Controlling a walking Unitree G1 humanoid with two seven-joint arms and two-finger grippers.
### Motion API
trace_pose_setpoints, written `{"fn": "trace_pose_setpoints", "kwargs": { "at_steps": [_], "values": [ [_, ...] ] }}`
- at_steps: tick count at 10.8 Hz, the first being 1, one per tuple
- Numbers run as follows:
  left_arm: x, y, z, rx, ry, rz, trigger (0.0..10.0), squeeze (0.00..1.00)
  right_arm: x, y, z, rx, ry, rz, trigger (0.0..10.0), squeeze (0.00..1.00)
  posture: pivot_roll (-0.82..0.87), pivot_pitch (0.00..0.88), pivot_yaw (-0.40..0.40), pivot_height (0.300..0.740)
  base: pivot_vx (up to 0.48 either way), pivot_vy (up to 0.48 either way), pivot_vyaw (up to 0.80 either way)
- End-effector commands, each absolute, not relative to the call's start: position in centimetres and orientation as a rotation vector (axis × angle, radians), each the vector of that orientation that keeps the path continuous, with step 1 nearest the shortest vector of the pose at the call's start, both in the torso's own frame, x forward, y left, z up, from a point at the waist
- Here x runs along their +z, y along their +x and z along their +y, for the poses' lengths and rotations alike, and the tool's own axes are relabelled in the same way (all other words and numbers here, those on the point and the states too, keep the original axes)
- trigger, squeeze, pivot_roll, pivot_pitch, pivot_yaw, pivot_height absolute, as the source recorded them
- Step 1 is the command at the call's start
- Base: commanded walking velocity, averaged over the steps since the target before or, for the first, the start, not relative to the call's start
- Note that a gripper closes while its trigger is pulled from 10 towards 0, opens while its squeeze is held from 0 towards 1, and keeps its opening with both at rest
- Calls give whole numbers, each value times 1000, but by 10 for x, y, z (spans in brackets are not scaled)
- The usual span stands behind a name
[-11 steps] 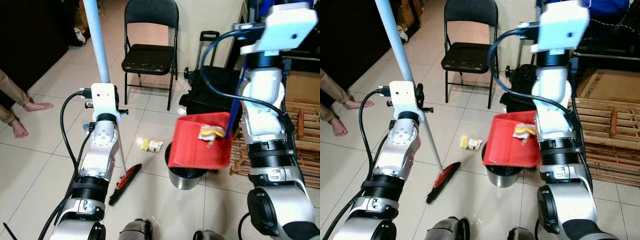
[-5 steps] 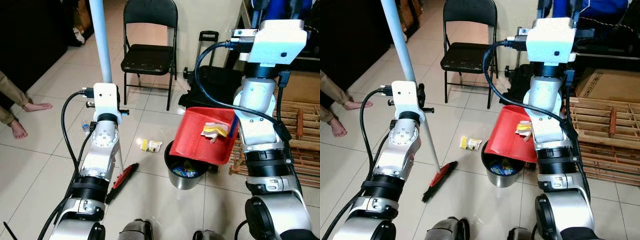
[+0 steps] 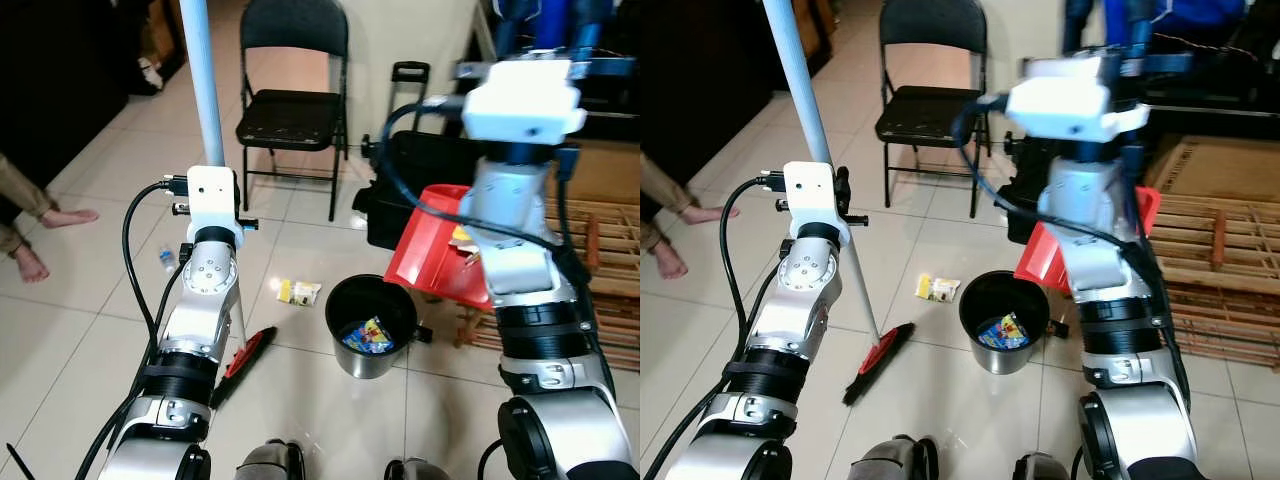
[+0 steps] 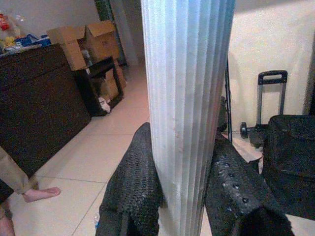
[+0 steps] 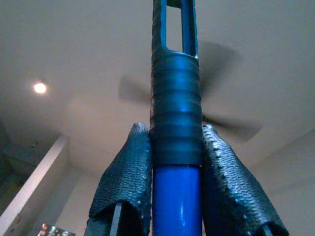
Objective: Sweep floor
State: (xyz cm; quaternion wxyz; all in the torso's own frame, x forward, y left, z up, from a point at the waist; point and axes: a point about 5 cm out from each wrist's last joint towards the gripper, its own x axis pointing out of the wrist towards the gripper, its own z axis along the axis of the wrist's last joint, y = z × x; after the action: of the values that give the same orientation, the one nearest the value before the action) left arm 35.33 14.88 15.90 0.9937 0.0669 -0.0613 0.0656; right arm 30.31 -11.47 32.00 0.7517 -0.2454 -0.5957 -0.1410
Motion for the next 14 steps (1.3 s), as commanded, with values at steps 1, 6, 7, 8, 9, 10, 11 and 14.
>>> {"fn": "trace_pose_setpoints", "kwargs": {
  "at_steps": [1,6,7,8,9,10,11,14],
  "values": [
    [174,353,151,140,149,-194,10000,0,327,294,-109,-302,-550,-1378,10000,0,30,83,94,740,0,0,0],
    [173,353,149,136,144,-196,10000,0,320,289,-96,-247,-651,-1435,10000,0,27,82,90,740,0,0,0],
    [173,353,149,136,143,-197,10000,0,319,289,-96,-244,-656,-1435,10000,0,27,82,90,740,0,0,0],
    [173,353,149,136,142,-197,10000,0,318,289,-95,-237,-667,-1439,10000,0,26,81,89,740,0,0,0],
    [173,353,149,136,141,-197,10000,0,318,288,-94,-234,-671,-1442,10000,0,26,81,89,740,0,0,0],
    [174,353,149,137,141,-198,10000,0,317,287,-92,-230,-693,-1460,10000,0,25,81,87,740,0,0,0],
    [174,353,149,137,140,-198,10000,0,316,285,-90,-222,-721,-1480,10000,0,25,82,88,740,0,0,0],
    [174,353,150,140,142,-199,10000,0,311,286,-83,-179,-751,-1472,10000,0,28,85,89,740,0,0,0]
  ]
}}
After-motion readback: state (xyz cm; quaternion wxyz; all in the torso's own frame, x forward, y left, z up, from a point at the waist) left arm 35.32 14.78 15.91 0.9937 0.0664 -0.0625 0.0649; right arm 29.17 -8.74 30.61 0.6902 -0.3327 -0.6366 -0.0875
